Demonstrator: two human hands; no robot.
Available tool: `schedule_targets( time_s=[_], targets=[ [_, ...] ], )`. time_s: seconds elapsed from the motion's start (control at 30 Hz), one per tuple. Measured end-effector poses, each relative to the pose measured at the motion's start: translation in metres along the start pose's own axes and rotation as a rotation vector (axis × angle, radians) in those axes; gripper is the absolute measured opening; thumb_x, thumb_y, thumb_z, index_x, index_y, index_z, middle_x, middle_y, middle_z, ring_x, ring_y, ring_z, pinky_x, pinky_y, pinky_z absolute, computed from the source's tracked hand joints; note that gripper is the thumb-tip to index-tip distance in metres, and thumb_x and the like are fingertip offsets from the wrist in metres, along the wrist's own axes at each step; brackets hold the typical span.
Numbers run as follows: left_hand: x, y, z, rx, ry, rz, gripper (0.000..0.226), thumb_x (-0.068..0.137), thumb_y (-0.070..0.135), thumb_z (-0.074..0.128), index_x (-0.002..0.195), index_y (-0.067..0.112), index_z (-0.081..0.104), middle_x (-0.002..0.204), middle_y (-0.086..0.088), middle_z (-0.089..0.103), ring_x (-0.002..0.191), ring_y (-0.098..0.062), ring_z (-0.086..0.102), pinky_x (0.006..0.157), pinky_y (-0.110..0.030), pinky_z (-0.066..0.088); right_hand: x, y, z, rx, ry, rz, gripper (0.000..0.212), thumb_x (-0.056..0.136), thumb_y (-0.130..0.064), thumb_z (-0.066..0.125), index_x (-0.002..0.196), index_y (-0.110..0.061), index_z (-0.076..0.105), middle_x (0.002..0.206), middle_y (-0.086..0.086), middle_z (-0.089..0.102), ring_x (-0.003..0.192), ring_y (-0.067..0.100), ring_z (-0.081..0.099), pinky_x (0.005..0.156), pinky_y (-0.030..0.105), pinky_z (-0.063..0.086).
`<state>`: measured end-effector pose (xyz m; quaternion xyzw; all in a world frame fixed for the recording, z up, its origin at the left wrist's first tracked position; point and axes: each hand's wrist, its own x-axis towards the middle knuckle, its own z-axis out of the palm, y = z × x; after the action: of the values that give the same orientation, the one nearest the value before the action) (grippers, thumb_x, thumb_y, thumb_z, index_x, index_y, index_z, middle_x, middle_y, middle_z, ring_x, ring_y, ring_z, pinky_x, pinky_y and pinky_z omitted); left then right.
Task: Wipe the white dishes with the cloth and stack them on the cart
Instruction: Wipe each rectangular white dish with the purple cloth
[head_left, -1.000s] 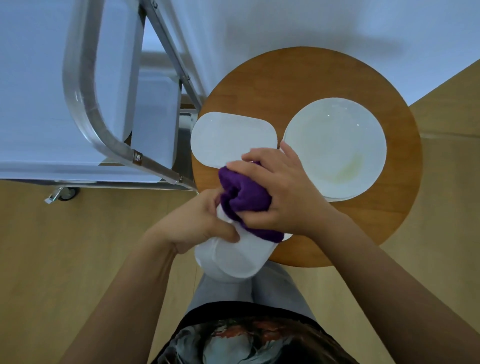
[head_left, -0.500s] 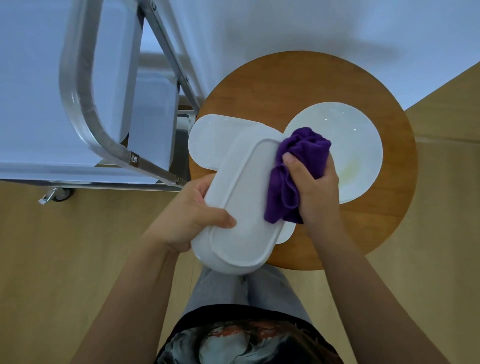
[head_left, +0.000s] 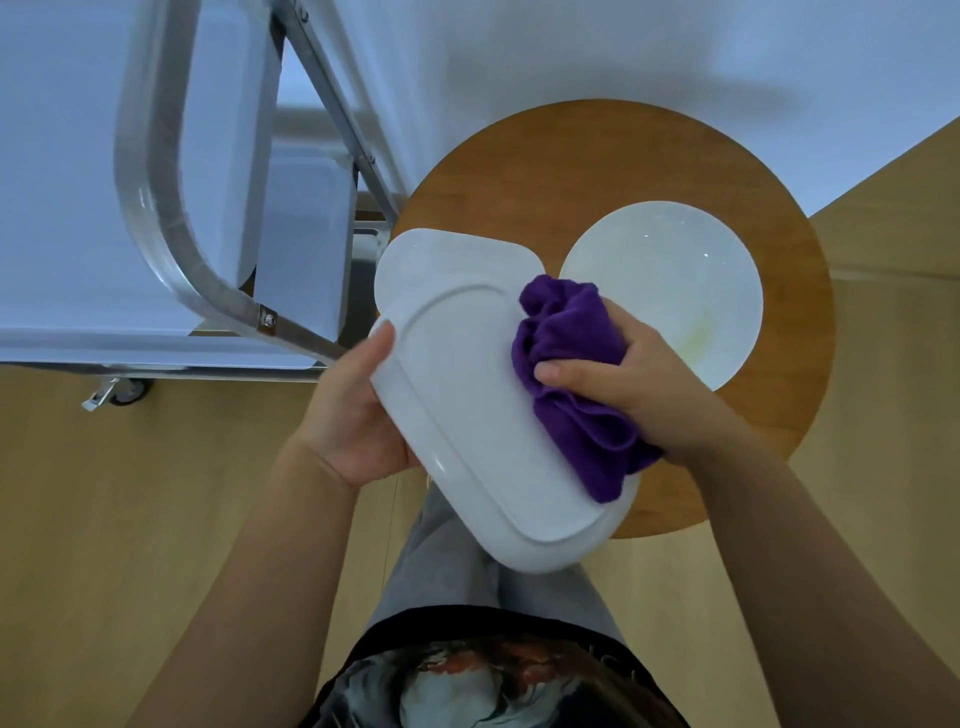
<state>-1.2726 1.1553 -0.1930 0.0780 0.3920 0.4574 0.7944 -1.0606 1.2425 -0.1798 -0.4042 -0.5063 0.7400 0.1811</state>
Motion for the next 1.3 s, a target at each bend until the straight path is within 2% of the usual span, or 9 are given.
schedule_targets(
  time_s=[0.17, 0.47, 0.63, 0.87, 0.93, 1.0, 1.1, 1.2, 1.3],
  targets=[
    [0.012, -0.004, 0.012, 0.035, 0.231, 0.068, 0.062, 0.061, 0.013, 0.073, 0.121, 0.013, 0.059, 0.113, -0.01, 0.07, 0.099, -0.027, 0.069, 0.072, -0.04, 0.059, 0.012, 0.002, 0.0, -0.279, 0.257, -0.078, 0.029, 0.077, -0.036, 0.074, 0.093, -0.047, 0.053, 0.088, -0.024, 0.063, 0.084, -0.001, 0.061, 0.062, 0.014, 0.051],
    [0.02, -0.022, 0.035, -0.075, 0.422, 0.306, 0.055, 0.062, -0.001, 0.061, 0.115, 0.013, 0.056, 0.1, -0.004, 0.07, 0.091, -0.021, 0.068, 0.067, -0.032, 0.059, -0.008, 0.041, 0.044, 0.073, 0.894, -0.001, 0.037, 0.086, -0.03, 0.065, 0.117, -0.034, 0.045, 0.108, -0.013, 0.057, 0.093, 0.007, 0.058, 0.062, 0.008, 0.05],
    [0.03, -0.046, 0.062, -0.201, 0.487, 0.298, 0.066, 0.065, 0.008, 0.059, 0.129, 0.011, 0.049, 0.126, -0.017, 0.06, 0.113, -0.035, 0.059, 0.092, -0.045, 0.052, -0.007, 0.043, 0.087, 0.087, 1.059, -0.017, 0.063, 0.085, -0.036, 0.064, 0.14, -0.027, 0.033, 0.136, -0.005, 0.045, 0.122, 0.017, 0.047, 0.093, 0.038, 0.051],
    [0.024, -0.032, 0.048, -0.231, 0.437, 0.277, 0.054, 0.067, 0.02, 0.057, 0.12, 0.01, 0.055, 0.107, -0.014, 0.067, 0.089, -0.027, 0.068, 0.076, -0.036, 0.059, -0.027, 0.043, 0.078, -0.525, 0.593, -0.355, 0.046, 0.078, -0.039, 0.059, 0.122, -0.04, 0.044, 0.132, -0.037, 0.029, 0.135, 0.015, 0.023, 0.104, 0.063, 0.026],
    [0.019, -0.027, 0.041, -0.183, 0.378, 0.29, 0.05, 0.07, 0.014, 0.057, 0.12, 0.01, 0.054, 0.109, -0.012, 0.067, 0.094, -0.026, 0.066, 0.074, -0.035, 0.059, -0.036, 0.039, 0.061, -0.468, 0.511, -0.394, 0.039, 0.074, -0.037, 0.056, 0.112, -0.046, 0.049, 0.121, -0.035, 0.043, 0.121, 0.011, 0.041, 0.098, 0.058, 0.037],
    [0.014, -0.025, 0.036, -0.122, 0.341, 0.281, 0.055, 0.071, 0.006, 0.059, 0.124, 0.01, 0.051, 0.114, -0.011, 0.065, 0.102, -0.028, 0.064, 0.076, -0.04, 0.059, -0.038, 0.027, 0.04, -0.264, 0.657, -0.361, 0.035, 0.069, -0.034, 0.06, 0.099, -0.05, 0.051, 0.108, -0.022, 0.055, 0.099, 0.009, 0.056, 0.083, 0.042, 0.052],
    [0.012, -0.03, 0.038, -0.023, 0.333, 0.309, 0.052, 0.071, 0.01, 0.056, 0.123, 0.014, 0.052, 0.113, -0.007, 0.067, 0.1, -0.024, 0.067, 0.071, -0.038, 0.059, -0.017, 0.014, 0.024, -0.096, 0.873, -0.178, 0.043, 0.076, -0.034, 0.066, 0.117, -0.037, 0.05, 0.115, -0.008, 0.057, 0.1, 0.007, 0.059, 0.078, 0.027, 0.054],
    [0.016, -0.038, 0.05, 0.131, 0.27, 0.344, 0.044, 0.081, 0.014, 0.054, 0.124, 0.019, 0.053, 0.114, -0.006, 0.069, 0.105, -0.023, 0.066, 0.078, -0.033, 0.057, 0.008, 0.006, 0.046, -0.217, 0.647, -0.112, 0.058, 0.088, -0.027, 0.061, 0.14, -0.028, 0.035, 0.128, -0.014, 0.046, 0.12, 0.01, 0.047, 0.103, 0.037, 0.042],
    [0.015, -0.038, 0.051, 0.12, 0.292, 0.379, 0.049, 0.086, 0.026, 0.051, 0.134, 0.016, 0.046, 0.122, -0.007, 0.066, 0.113, -0.021, 0.062, 0.083, -0.028, 0.055, 0.01, 0.004, 0.062, -0.351, 0.423, -0.223, 0.053, 0.082, -0.034, 0.058, 0.13, -0.043, 0.036, 0.137, -0.01, 0.047, 0.12, 0.01, 0.046, 0.101, 0.041, 0.042]
  ],
)
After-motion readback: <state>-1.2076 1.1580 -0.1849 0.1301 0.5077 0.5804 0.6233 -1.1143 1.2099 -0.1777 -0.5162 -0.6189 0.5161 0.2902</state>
